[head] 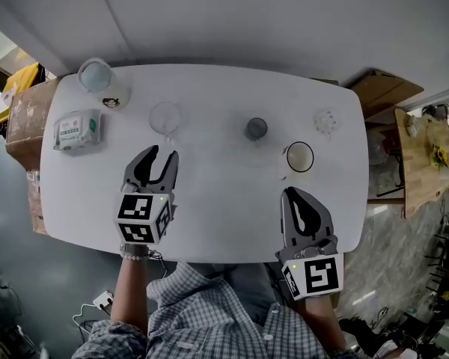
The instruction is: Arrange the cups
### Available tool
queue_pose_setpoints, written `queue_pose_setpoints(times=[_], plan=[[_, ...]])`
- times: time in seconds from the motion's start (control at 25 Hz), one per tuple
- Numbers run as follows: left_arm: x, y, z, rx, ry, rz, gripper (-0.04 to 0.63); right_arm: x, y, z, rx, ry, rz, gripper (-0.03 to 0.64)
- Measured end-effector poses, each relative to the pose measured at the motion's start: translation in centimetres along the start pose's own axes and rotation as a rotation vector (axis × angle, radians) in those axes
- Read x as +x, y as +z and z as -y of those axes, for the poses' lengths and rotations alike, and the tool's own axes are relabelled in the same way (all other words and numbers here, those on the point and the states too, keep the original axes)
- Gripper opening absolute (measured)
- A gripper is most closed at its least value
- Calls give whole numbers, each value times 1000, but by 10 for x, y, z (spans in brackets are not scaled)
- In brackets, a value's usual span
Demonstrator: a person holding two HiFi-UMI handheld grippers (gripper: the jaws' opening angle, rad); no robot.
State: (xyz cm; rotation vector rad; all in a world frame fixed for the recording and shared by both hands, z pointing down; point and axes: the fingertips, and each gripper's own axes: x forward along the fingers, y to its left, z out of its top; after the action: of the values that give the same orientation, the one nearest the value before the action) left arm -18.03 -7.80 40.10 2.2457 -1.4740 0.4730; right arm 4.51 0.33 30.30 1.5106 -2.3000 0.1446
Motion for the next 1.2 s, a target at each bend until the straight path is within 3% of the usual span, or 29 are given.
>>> queue_pose_setpoints(times=[0.12,0.52,0.68,1.2], plan=[[15,-13,-11,-30,49,-29,149,6,-6,4,8,12,-13,31],[47,-29,-25,-25,159,-82,142,14,-27,24,40,32,-49,31],[45,-30,-34,-50,206,-68,64,15,-32,34,49,43,-54,31],[70,-18,1,-98,171,-44,48,26,-36,54,68,81,-53,31]])
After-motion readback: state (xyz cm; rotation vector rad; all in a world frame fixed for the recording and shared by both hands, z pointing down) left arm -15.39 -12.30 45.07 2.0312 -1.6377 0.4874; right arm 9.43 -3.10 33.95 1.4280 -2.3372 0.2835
